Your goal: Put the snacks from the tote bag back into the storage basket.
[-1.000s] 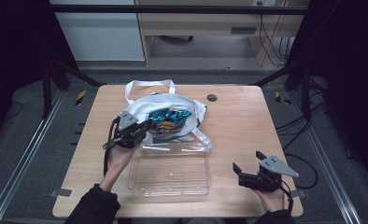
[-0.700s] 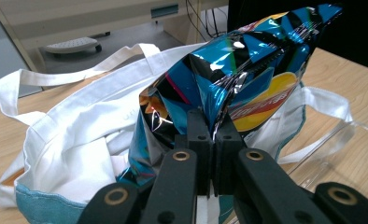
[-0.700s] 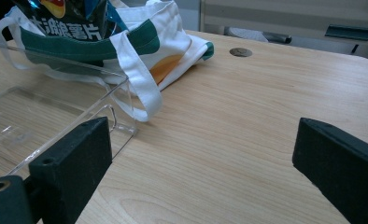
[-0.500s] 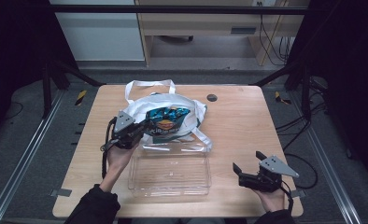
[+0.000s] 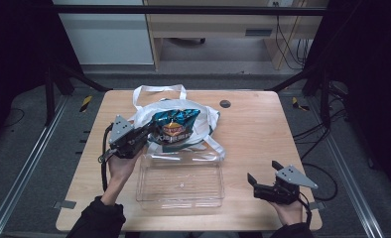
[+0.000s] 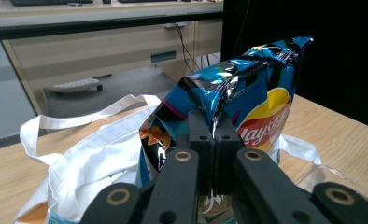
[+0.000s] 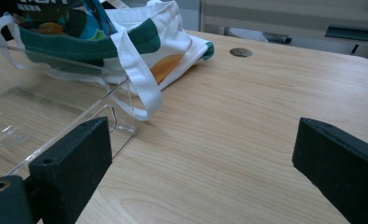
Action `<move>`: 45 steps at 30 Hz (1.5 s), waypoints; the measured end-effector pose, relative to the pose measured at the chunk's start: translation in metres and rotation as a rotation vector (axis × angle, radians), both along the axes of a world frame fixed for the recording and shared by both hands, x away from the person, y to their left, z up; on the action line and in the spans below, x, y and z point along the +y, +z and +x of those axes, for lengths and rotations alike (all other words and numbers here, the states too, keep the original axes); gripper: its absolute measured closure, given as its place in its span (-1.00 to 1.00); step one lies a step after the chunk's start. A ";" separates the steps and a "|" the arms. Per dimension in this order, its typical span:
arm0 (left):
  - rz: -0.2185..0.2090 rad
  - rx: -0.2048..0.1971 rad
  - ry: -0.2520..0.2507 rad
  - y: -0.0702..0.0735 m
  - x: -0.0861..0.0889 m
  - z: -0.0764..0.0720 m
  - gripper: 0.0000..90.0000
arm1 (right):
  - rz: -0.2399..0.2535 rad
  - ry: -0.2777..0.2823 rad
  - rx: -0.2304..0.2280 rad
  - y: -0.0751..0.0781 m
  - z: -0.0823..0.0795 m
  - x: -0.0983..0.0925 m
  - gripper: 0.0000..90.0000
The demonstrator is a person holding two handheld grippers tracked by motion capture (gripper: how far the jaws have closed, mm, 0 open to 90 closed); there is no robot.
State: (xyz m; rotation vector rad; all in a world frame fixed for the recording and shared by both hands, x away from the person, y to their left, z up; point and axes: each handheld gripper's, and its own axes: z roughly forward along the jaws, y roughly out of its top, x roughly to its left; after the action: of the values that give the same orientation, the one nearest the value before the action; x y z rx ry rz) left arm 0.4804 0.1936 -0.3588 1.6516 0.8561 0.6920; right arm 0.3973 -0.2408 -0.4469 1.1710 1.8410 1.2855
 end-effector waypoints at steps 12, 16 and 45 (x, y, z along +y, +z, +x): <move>-0.060 -0.088 -0.026 0.022 0.002 -0.018 0.99 | -0.001 0.000 -0.002 0.000 0.000 0.000 -0.89; -0.091 -0.105 -0.038 0.029 0.004 -0.024 0.99 | 0.003 0.000 0.000 0.000 0.000 0.000 -0.89; -0.181 -0.189 -0.148 0.066 0.001 -0.066 0.99 | 0.009 -0.004 -0.003 0.000 -0.001 -0.001 -0.89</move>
State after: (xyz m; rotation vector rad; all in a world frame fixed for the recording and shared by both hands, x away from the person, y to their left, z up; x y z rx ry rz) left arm 0.4144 0.1949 -0.2931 1.4460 0.6352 0.6365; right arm 0.3967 -0.2422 -0.4465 1.1761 1.8324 1.2936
